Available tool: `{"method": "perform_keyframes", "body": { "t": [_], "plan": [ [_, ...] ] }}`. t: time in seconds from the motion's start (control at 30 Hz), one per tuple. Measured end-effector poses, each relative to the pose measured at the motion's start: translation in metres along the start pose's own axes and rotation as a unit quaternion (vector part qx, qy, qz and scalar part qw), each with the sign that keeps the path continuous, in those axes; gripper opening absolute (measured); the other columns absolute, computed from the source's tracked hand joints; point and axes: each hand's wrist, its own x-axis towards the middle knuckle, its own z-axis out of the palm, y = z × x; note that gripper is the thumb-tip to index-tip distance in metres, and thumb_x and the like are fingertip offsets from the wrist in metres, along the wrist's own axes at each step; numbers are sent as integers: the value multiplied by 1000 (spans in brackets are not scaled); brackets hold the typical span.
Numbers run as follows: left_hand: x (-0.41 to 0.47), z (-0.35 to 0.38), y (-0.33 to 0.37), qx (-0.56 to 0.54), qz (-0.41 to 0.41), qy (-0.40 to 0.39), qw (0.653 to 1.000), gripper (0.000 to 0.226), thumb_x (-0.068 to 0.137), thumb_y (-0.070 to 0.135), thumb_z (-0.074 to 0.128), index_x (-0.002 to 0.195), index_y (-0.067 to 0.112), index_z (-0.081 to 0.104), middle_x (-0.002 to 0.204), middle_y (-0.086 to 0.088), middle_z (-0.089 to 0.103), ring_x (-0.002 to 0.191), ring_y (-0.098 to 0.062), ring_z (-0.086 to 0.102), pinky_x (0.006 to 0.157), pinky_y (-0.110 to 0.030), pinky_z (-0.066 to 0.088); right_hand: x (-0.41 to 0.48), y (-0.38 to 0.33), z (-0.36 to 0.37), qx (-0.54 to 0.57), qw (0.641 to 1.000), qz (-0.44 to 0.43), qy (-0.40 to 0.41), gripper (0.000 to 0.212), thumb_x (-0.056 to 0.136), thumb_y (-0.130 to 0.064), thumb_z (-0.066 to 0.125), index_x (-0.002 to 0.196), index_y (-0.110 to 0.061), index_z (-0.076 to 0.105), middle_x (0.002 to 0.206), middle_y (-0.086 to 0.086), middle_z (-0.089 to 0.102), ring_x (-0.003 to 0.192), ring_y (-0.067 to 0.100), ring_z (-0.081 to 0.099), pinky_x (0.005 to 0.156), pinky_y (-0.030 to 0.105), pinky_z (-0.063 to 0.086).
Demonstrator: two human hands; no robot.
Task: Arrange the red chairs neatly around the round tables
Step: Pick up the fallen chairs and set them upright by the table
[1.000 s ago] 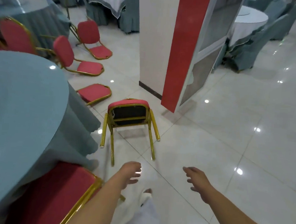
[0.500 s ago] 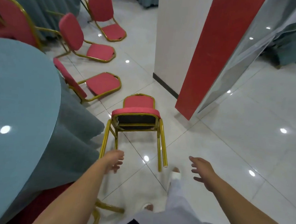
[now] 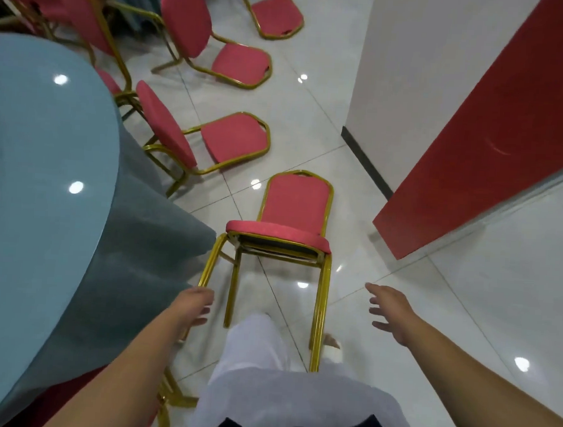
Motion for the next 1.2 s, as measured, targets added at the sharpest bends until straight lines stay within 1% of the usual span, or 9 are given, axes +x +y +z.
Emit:
{"method": "perform_keyframes", "body": {
  "t": [0.3, 0.43, 0.53, 0.6, 0.7, 0.83, 0.93, 1.03, 1.2],
  "plan": [
    [141, 18, 123, 54, -31, 5, 998, 26, 98, 17, 56, 123, 10, 60, 122, -16, 58, 114, -33, 56, 93, -45, 53, 117, -85, 44, -33, 995, 74, 60, 48, 95, -37, 63, 134, -10, 53, 130, 13, 55, 116, 33, 54, 95, 48, 49],
    [229, 33, 174, 84, -7, 18, 996, 23, 99, 20, 56, 118, 8, 60, 108, -9, 63, 96, -24, 64, 70, -29, 52, 181, -108, 84, -64, 990, 123, 37, 53, 94, -42, 63, 134, -10, 51, 134, 11, 53, 113, 29, 52, 90, 43, 45],
    [299, 48, 193, 116, -20, 21, 993, 37, 100, 24, 54, 131, 5, 55, 128, -14, 60, 106, -28, 61, 88, -36, 53, 239, -118, 110, -77, 987, 141, 26, 68, 92, -50, 62, 144, -11, 42, 130, 8, 51, 110, 25, 50, 87, 39, 39],
    [351, 55, 195, 161, -37, 5, 986, 49, 98, 34, 56, 138, 5, 51, 134, -19, 57, 116, -35, 59, 100, -46, 49, 277, -120, 126, -69, 983, 169, 19, 70, 92, -53, 61, 144, -9, 42, 110, 2, 52, 91, 19, 51, 80, 36, 38],
    [413, 62, 186, 179, -113, -45, 976, 54, 96, 38, 59, 137, 4, 50, 126, -21, 62, 98, -37, 66, 83, -47, 56, 328, -119, 146, -79, 973, 216, 13, 52, 94, -51, 58, 131, -15, 51, 89, -4, 54, 70, 13, 50, 58, 30, 38],
    [464, 62, 175, 278, -190, -108, 935, 51, 94, 47, 59, 122, 6, 60, 106, -20, 69, 90, -38, 69, 78, -49, 58, 380, -115, 157, -111, 951, 289, -27, 44, 87, -49, 68, 110, -13, 59, 76, 6, 73, 47, 21, 68, 34, 22, 46],
    [488, 64, 172, 295, -214, -146, 920, 54, 97, 50, 54, 124, 4, 61, 109, -21, 69, 97, -39, 68, 92, -52, 54, 404, -109, 158, -108, 927, 354, -70, 51, 76, -54, 77, 103, -15, 61, 64, 10, 73, 48, 27, 69, 36, 40, 51],
    [493, 65, 169, 297, -237, -187, 906, 64, 93, 59, 54, 126, 4, 61, 115, -22, 68, 105, -41, 66, 101, -55, 48, 415, -104, 158, -124, 912, 382, -86, 61, 65, -57, 86, 99, -15, 58, 62, 13, 71, 50, 32, 69, 39, 44, 53],
    [479, 64, 196, 287, -164, -115, 937, 76, 82, 48, 75, 133, -2, 50, 114, -25, 65, 92, -40, 67, 81, -50, 56, 414, -122, 148, -117, 922, 362, -70, 71, 58, -58, 89, 107, -15, 62, 79, 11, 77, 68, 30, 75, 61, 37, 58]
  ]
}}
